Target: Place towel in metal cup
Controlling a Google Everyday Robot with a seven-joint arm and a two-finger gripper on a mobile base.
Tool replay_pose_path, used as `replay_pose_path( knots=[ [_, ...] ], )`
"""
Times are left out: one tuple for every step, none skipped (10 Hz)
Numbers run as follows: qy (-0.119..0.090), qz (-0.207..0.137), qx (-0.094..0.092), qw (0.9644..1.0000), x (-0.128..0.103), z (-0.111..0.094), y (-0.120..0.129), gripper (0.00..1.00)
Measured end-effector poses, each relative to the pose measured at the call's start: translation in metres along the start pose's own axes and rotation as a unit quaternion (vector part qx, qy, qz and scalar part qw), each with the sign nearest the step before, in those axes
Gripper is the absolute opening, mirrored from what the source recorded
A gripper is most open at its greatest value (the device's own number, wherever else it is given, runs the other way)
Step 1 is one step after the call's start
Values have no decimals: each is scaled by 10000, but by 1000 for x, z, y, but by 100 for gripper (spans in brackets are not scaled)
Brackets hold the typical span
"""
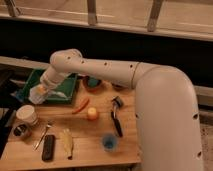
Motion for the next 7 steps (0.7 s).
replay_pose_path(
  knots=[
    [-2,5,3,10000,0,0,-1,0],
    [-4,17,-5,10000,0,-1,-1,0],
    [57,-46,-51,10000,-2,-1,-2,0],
    [163,-217,-129,9995,-7,4,3,0],
    [230,-328,-218,9990,-10,12,14,0],
    [286,-374,-284,9985,-7,16,24,0],
    [329,-411,-396,9978,-2,22,41,0]
  ],
)
